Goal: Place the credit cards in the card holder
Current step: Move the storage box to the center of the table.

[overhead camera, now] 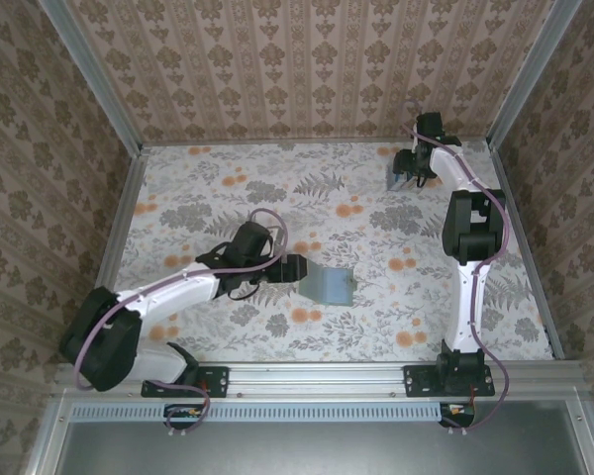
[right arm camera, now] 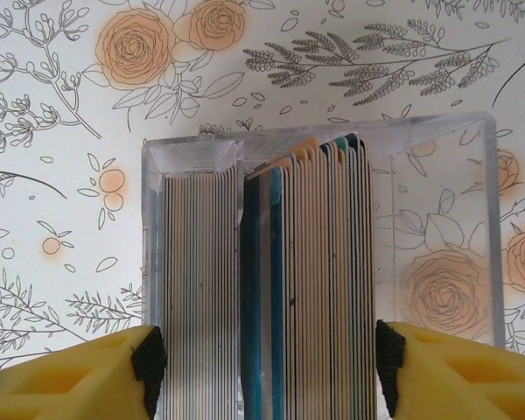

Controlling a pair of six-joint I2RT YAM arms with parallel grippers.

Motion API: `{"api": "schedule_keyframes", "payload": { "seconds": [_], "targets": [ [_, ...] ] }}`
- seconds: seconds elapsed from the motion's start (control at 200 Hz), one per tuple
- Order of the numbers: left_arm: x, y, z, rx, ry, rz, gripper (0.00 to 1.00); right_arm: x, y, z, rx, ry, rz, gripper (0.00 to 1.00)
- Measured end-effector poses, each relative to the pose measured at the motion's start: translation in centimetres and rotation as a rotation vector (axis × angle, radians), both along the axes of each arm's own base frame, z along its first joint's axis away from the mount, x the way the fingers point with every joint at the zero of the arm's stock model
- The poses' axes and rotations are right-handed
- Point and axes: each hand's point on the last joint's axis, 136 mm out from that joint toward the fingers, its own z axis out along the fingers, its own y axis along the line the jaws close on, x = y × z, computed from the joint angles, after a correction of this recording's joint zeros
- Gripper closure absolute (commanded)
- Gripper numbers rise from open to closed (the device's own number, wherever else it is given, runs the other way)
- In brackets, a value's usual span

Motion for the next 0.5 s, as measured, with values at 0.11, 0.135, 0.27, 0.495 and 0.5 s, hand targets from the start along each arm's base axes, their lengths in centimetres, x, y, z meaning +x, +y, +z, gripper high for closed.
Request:
{"api": "schedule_keyframes", "payload": {
  "seconds": [0.11,0.135,0.27,0.495,0.5],
  "targets": [
    [-0.2,-0.1,-1.2,0.032,0.026,-0.007,0.09,0.0,0.2,0.0,0.018,-0.001,-0.001,0.40],
    [-0.2,0.0,-1.4,0.040,0.029,-0.004,0.09,0.0,0.2,0.0,0.022,-0.001,-0.001,0.41],
    [-0.1,0.2,-1.7,0.055,0.029,0.006,0.10,0.0,0.3,-0.1,0.040,0.001,0.006,0.47],
    [-0.4,0.9,-2.5,0.076,0.033,0.017,0.10,-0.2,0.9,-0.3,0.063,0.009,0.035,0.48],
    [-0.4,1.0,-2.5,0.077,0.033,0.017,0.10,-0.2,1.0,-0.3,0.063,0.009,0.036,0.48]
  ]
}}
